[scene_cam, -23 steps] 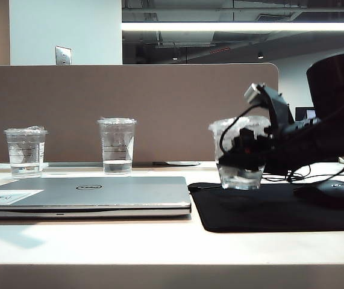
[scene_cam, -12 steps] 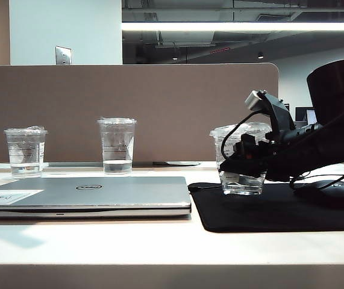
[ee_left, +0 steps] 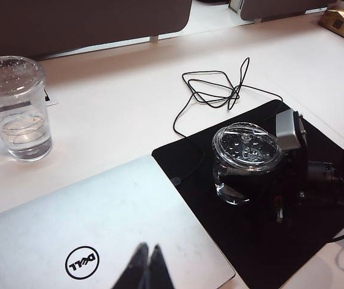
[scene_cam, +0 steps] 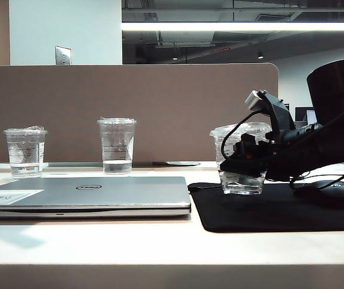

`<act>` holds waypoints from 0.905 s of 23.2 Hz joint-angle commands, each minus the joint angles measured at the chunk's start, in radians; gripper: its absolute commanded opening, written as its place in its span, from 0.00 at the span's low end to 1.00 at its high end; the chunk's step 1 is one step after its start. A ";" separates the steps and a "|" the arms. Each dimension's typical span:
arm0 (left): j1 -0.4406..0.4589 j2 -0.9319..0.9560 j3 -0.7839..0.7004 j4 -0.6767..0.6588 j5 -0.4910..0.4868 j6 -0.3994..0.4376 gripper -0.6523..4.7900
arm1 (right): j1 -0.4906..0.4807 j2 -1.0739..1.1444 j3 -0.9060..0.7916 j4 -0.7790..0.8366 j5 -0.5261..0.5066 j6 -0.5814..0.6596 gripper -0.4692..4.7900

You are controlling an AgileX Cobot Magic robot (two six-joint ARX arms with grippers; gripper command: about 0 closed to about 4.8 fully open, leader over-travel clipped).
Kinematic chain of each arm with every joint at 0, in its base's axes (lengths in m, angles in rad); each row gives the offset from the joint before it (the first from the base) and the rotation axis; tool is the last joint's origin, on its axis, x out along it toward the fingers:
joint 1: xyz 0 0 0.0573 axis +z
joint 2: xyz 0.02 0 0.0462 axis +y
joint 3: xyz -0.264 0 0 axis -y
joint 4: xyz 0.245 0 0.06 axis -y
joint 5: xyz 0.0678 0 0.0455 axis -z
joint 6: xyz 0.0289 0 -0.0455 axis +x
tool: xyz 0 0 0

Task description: Pick up the coffee cup on the right and place it on the right side of the laptop.

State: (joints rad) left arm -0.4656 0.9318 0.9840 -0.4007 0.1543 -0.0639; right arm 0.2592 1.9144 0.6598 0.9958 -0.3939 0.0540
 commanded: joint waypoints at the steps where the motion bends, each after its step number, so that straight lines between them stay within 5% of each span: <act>1: -0.002 -0.002 0.004 0.013 0.003 0.004 0.11 | 0.002 -0.005 0.005 0.026 -0.005 0.003 0.48; 10: -0.002 -0.002 0.004 0.013 0.004 0.004 0.11 | -0.001 -0.006 0.005 0.004 -0.043 0.003 0.75; 13: -0.002 -0.002 0.004 0.013 0.003 0.004 0.11 | -0.001 -0.009 0.003 -0.024 -0.057 0.002 1.00; 21: -0.002 -0.002 0.004 0.013 0.004 0.004 0.11 | -0.015 -0.095 -0.050 -0.094 -0.053 -0.003 1.00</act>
State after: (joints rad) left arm -0.4656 0.9318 0.9840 -0.4007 0.1547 -0.0639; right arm 0.2508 1.8408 0.6102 0.9272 -0.4458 0.0525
